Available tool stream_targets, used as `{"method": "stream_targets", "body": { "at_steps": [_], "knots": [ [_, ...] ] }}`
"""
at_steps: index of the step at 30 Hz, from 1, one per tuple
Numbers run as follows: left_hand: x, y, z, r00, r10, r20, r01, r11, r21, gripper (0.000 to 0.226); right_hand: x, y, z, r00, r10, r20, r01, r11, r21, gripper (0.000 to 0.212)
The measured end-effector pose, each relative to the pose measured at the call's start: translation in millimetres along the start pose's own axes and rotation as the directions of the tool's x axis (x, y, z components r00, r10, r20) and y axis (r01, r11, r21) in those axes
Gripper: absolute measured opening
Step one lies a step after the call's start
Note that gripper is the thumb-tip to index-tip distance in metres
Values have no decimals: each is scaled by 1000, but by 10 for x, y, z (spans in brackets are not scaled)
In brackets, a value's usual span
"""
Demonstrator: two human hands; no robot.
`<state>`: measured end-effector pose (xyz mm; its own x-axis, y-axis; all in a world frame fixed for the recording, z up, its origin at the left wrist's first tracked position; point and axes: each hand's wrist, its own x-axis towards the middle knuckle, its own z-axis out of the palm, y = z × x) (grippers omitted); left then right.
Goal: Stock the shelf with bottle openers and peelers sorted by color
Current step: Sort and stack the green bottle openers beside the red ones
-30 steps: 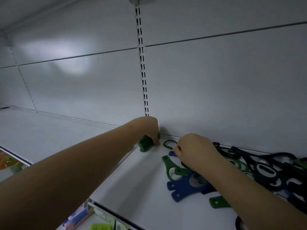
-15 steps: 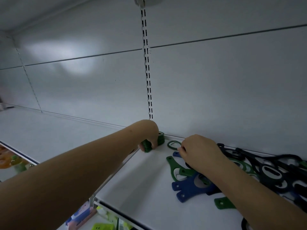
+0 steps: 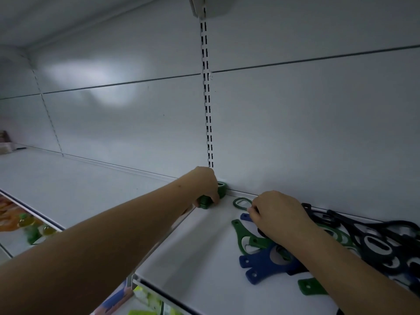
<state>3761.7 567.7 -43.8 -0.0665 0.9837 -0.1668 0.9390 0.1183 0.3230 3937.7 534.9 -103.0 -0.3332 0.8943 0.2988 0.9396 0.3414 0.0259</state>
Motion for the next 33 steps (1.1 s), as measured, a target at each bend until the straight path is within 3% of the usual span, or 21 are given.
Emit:
{"method": "stream_targets", "body": {
  "at_steps": [5, 13, 21, 25, 30, 33],
  "knots": [
    [-8, 31, -46, 988, 64, -138, -54, 996, 73, 51, -10, 7, 34, 1000, -10, -28, 9, 1000, -28, 30],
    [79, -28, -72, 980, 82, -182, -51, 984, 168, 47, 3, 14, 33, 1000, 0, -30, 0, 1000, -5, 30],
    [-198, -223, -231, 925, 113, -363, -34, 976, 217, 52, -1, 47, 71, 998, -30, -58, 31, 999, 8, 35],
    [-535, -453, -142, 931, 107, -348, -49, 984, 173, 46, -10, 41, 44, 998, -30, -60, 31, 999, 19, 34],
    [-756, -561, 136, 964, 99, -249, -27, 959, 280, 46, -21, 22, -6, 999, 3, -40, -3, 1000, -2, 36],
    [-743, -526, 258, 955, 112, -275, -29, 957, 290, 50, -7, 17, -12, 1000, 18, -22, -19, 999, -30, 37]
  ]
}}
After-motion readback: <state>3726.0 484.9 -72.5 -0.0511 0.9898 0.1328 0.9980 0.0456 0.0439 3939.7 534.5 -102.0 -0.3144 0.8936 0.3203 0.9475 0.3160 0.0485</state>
